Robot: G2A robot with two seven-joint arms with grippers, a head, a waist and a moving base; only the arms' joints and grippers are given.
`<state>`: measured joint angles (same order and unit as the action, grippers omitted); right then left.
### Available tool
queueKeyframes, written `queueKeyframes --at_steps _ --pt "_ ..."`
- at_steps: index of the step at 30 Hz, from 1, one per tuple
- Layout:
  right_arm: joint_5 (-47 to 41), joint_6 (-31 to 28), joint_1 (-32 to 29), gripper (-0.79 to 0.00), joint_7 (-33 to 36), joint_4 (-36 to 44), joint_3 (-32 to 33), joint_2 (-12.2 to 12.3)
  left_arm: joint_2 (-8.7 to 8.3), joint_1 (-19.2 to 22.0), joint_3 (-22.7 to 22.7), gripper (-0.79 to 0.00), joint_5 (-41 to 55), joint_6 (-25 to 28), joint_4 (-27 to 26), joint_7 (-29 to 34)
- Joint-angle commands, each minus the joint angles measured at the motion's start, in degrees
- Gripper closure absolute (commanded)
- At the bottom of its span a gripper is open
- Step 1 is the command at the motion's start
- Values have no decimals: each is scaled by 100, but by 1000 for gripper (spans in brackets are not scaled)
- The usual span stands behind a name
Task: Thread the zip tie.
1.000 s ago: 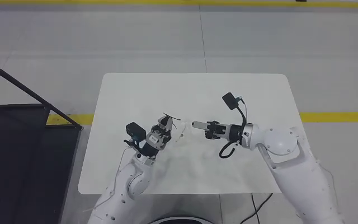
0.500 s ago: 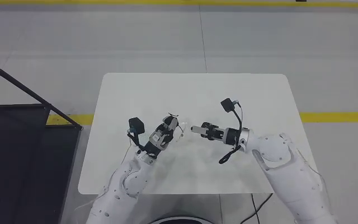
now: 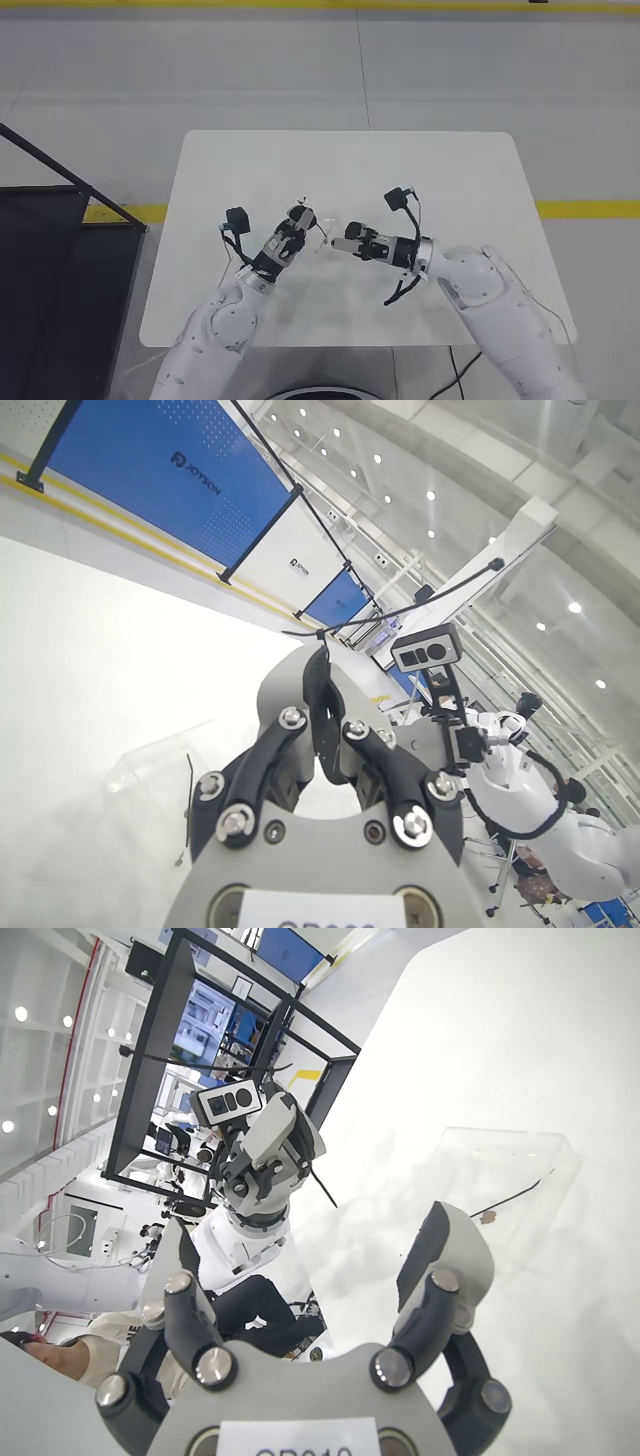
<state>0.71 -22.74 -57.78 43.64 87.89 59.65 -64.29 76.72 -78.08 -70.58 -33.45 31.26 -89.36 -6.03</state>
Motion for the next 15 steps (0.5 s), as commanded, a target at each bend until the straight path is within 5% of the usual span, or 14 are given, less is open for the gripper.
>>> queueKeyframes --at_steps 1,5,15 --pt "83 -83 27 -606 -115 -40 -63 -22 -4 -10 -14 0 39 6 6 34" --pt "229 -81 100 -372 -280 -98 -193 -67 -2 -5 1 0 74 18 34 69" --pt "289 1 297 -280 -321 -228 -411 -156 1 -13 40 0 3 37 31 43"
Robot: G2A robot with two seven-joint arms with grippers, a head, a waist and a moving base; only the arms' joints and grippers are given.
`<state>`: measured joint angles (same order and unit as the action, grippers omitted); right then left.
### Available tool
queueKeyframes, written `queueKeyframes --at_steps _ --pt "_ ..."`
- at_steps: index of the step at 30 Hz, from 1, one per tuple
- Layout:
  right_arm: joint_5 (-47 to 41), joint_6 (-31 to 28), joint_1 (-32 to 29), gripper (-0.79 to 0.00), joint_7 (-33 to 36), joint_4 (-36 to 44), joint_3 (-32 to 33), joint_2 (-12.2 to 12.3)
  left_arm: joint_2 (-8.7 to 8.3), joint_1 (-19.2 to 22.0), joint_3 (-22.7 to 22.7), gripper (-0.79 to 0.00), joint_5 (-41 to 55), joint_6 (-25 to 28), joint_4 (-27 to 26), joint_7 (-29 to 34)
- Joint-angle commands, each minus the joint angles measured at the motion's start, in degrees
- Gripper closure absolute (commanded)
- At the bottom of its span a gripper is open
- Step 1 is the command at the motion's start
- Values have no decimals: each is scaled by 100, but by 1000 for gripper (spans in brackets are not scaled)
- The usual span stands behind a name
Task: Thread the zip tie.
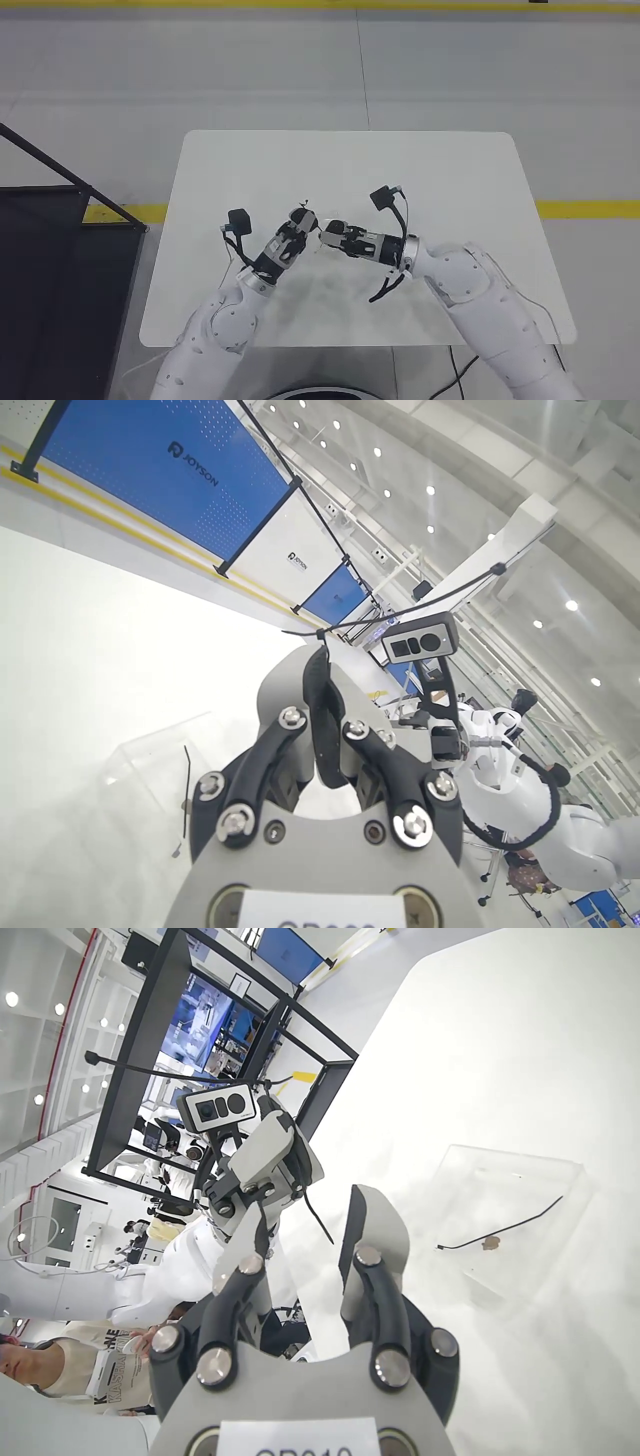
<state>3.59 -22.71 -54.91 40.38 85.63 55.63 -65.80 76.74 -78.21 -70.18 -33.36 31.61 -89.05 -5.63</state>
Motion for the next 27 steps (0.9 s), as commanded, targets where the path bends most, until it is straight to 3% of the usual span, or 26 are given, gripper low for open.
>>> queueKeyframes --at_steps 1,8,14,23,24,25,27 --pt "1 -5 16 -265 3 -7 -17 -10 -1 0 0 0 -6 2 0 1" --pt "-15 -11 45 -185 55 -18 -36 -32 -1 -1 11 0 -13 24 5 9" --pt "-44 8 64 0 118 -34 -39 -47 -3 -3 4 0 -9 31 7 13" --pt "-42 -12 44 0 148 -22 -18 -58 -4 -1 10 0 8 42 14 39" --pt "-36 -17 42 0 156 -11 -13 -58 -5 1 10 -58 14 41 15 55" --pt "-34 -18 35 0 158 -3 -8 -58 -5 2 9 -169 19 36 9 63" --pt "-29 -28 24 0 156 27 2 -59 -6 -5 5 -222 24 30 -6 72"
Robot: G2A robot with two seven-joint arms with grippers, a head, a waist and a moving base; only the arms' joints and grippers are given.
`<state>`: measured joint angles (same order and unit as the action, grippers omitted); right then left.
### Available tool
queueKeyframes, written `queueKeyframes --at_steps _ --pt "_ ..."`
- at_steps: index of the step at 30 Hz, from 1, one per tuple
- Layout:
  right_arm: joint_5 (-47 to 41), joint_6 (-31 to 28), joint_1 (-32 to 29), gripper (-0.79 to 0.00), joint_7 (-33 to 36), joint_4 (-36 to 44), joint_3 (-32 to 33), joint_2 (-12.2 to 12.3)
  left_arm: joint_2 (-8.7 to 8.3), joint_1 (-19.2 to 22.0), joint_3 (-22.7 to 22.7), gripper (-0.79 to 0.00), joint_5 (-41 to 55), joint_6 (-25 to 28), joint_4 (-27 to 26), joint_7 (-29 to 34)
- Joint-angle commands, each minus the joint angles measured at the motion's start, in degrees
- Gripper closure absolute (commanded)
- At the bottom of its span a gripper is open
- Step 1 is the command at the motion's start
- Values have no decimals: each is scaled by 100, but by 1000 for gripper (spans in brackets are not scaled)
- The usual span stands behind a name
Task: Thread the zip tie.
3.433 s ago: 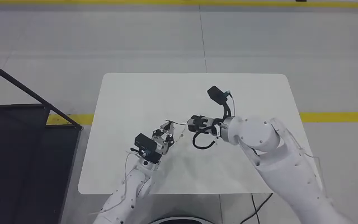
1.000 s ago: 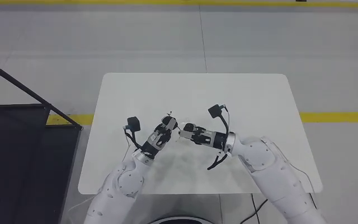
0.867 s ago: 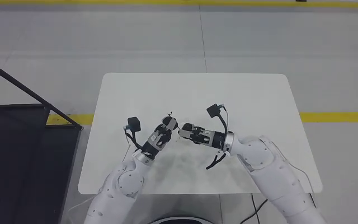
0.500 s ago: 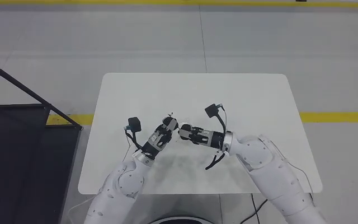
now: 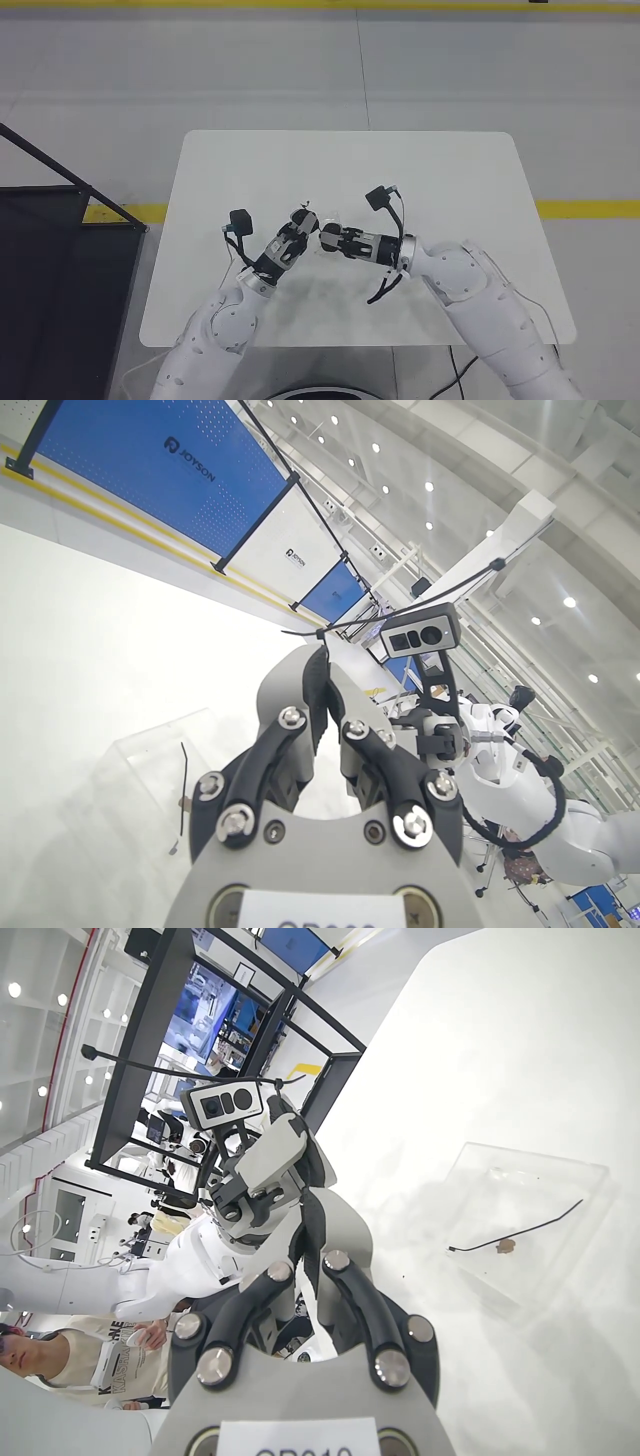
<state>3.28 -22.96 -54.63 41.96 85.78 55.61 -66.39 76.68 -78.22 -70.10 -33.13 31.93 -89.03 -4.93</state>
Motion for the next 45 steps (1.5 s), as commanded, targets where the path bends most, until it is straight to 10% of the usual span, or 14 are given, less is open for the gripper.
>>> queueKeyframes --at_steps 1,18,27,31,45 --pt "4 -4 -10 0 -3 27 9 -1 -2 -10 -5 -283 1 -2 -16 13" --pt "-572 -311 -52 0 280 157 325 31 -53 -238 -169 -357 246 285 -136 105" --pt "-2511 -1207 238 0 2295 -539 388 80 -199 -57 -572 -382 2668 607 102 1977" --pt "-3161 -967 482 0 2971 -746 177 93 -275 51 -628 -785 3485 515 129 3042" --pt "-3321 -678 676 0 3259 -885 3 138 -283 62 -617 -785 3571 506 131 3190"
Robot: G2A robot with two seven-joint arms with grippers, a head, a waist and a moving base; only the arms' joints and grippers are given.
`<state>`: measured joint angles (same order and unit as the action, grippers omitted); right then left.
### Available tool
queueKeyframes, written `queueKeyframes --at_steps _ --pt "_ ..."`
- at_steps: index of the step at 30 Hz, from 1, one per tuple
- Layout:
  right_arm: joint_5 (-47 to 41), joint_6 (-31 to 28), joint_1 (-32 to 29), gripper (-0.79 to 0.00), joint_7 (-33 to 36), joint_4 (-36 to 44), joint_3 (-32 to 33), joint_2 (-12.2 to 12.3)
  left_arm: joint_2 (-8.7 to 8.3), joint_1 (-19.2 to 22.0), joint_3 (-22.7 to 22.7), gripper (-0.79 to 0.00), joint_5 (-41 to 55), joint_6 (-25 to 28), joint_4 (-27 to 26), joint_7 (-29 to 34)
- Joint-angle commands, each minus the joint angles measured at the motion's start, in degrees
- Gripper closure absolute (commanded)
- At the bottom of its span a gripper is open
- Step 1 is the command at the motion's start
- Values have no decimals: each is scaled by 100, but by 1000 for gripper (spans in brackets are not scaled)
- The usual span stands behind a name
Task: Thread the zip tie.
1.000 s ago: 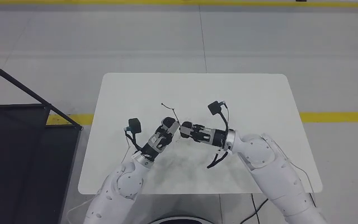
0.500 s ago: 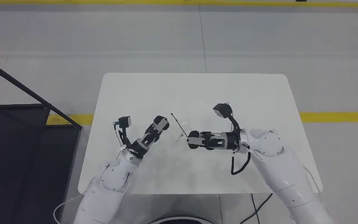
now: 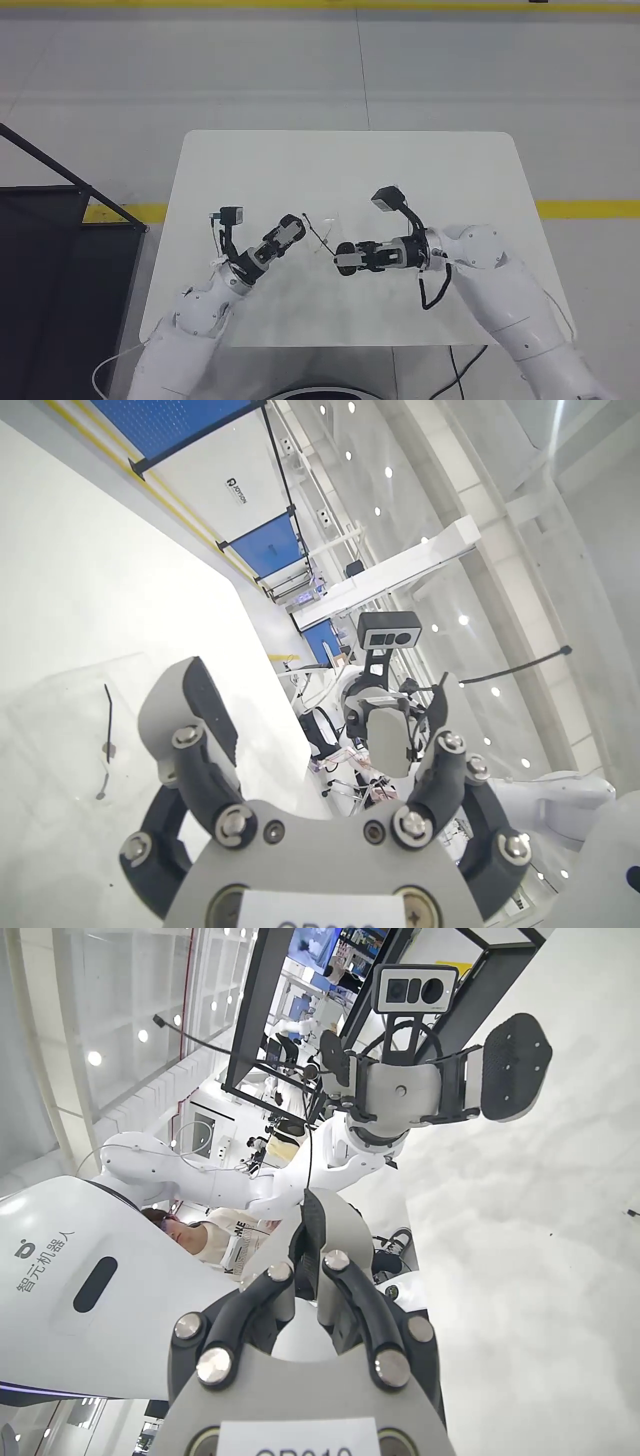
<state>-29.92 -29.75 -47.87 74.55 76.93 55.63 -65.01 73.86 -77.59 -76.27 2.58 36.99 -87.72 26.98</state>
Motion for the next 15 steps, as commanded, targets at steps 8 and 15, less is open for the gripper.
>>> queueKeyframes --at_steps 8,15 --pt "-20 -408 -281 0 -409 249 -86 -13 -10 -31 204 -785 1978 -236 0 912" --pt "-69 -743 -314 0 -743 224 -352 13 -20 333 318 -720 3790 -725 607 2412"
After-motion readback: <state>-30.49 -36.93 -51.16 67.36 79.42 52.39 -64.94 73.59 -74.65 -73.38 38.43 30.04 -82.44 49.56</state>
